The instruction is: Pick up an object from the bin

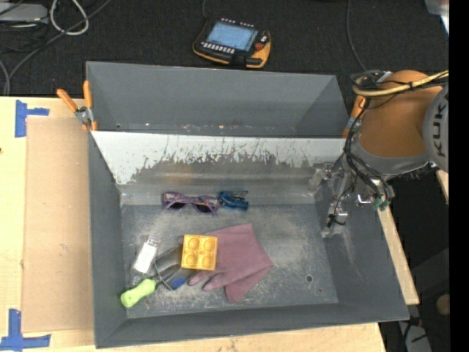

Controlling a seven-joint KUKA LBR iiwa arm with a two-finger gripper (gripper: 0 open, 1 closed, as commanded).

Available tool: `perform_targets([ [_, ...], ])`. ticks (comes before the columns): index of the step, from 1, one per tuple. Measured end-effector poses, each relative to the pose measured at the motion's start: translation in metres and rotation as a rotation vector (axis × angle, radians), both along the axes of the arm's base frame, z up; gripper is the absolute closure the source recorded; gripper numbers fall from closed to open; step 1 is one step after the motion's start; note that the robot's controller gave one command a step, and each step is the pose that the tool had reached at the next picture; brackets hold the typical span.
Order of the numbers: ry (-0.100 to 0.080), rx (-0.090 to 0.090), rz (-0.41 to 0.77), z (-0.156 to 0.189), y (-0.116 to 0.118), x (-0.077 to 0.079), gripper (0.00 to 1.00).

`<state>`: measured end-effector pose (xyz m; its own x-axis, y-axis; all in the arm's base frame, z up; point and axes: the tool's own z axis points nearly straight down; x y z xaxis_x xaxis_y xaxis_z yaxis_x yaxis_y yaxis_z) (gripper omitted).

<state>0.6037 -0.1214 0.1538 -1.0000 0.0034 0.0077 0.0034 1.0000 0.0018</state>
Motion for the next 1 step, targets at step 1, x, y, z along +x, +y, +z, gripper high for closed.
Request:
perform_targets([
  [1, -0.007, -0.001, 0.005, 0.005, 0.0008, 0.0017, 0.0],
])
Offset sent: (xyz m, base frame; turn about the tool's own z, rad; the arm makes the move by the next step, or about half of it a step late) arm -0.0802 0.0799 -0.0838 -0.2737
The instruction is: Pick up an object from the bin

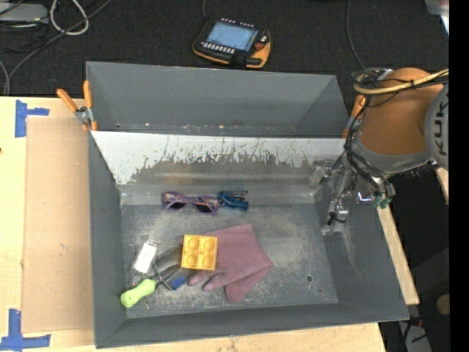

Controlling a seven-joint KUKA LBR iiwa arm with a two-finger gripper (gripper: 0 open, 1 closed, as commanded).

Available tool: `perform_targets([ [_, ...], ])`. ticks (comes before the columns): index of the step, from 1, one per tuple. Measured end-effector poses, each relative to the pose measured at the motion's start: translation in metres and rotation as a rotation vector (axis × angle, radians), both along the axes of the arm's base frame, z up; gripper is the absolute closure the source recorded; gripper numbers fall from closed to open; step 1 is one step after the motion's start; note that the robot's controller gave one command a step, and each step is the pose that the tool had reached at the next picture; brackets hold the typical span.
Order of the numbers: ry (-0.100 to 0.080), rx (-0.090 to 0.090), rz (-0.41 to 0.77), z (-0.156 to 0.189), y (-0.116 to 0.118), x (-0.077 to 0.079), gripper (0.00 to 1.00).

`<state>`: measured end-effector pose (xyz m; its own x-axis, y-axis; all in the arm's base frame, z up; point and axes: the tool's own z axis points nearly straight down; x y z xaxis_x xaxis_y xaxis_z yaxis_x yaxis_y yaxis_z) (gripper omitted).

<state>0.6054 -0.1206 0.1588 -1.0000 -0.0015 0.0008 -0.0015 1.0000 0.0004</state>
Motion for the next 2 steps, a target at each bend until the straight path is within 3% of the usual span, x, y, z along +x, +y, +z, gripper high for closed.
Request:
perform_targets([
  [1, 0.011, 0.006, 0.266, -0.091, 0.081, -0.084, 0.0],
  [2, -0.004, 0.0, 0.235, -0.031, 0.086, -0.058, 0.0],
])
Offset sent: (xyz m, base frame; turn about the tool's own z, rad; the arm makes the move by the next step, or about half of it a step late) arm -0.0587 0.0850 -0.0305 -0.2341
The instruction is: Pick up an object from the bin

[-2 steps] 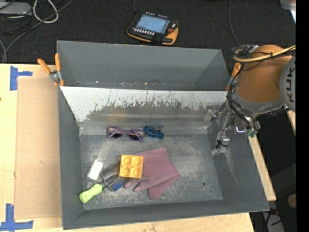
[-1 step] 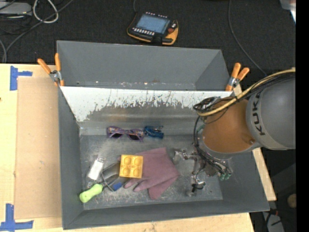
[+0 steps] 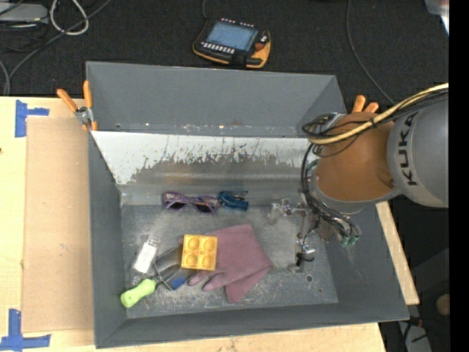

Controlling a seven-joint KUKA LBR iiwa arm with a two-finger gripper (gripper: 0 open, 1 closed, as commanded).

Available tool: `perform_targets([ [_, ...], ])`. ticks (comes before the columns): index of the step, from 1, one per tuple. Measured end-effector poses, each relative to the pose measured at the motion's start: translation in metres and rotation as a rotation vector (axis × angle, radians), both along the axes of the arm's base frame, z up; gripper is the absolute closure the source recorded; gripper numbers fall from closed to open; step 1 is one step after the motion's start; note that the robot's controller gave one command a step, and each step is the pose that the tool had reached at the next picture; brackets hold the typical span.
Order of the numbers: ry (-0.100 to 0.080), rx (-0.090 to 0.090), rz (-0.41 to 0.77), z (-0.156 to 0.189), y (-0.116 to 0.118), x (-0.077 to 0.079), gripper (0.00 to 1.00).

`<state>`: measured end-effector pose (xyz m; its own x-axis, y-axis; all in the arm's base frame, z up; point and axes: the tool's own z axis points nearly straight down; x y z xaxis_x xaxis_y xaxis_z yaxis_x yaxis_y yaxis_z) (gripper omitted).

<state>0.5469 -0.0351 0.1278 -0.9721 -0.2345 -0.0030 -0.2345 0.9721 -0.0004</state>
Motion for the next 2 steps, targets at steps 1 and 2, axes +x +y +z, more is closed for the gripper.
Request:
perform_targets([
  [1, 0.025, 0.009, 0.3, -0.029, 0.097, -0.063, 0.0],
  [2, 0.002, 0.0, 0.363, -0.059, 0.085, -0.034, 0.0],
])
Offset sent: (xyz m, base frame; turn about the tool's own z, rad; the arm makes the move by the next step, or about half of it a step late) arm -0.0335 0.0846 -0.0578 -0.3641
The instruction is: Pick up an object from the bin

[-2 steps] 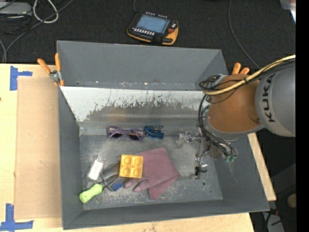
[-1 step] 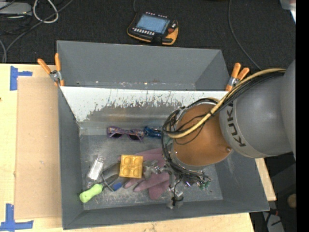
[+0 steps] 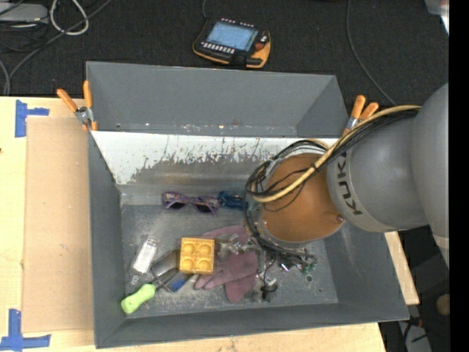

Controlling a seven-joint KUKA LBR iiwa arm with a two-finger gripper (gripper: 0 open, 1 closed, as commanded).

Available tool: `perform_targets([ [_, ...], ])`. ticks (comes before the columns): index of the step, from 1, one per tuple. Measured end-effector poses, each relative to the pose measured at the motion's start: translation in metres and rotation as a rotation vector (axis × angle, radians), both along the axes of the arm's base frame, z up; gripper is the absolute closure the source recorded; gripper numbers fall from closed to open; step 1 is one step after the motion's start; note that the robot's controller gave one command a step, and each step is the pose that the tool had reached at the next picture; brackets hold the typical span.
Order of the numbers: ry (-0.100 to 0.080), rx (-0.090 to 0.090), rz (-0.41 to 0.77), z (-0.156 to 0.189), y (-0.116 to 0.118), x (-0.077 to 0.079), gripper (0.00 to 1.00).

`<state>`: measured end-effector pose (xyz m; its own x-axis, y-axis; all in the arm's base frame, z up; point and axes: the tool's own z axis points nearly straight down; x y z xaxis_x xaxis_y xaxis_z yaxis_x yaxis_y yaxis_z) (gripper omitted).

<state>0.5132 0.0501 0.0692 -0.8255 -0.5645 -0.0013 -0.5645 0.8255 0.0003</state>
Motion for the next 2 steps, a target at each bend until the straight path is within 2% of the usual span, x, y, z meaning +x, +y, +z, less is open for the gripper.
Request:
perform_targets([
  [1, 0.014, 0.006, 0.238, 0.0005, 0.0089, -0.0162, 1.0],
  [2, 0.014, 0.006, 0.238, 0.0005, 0.0089, -0.0162, 1.0],
])
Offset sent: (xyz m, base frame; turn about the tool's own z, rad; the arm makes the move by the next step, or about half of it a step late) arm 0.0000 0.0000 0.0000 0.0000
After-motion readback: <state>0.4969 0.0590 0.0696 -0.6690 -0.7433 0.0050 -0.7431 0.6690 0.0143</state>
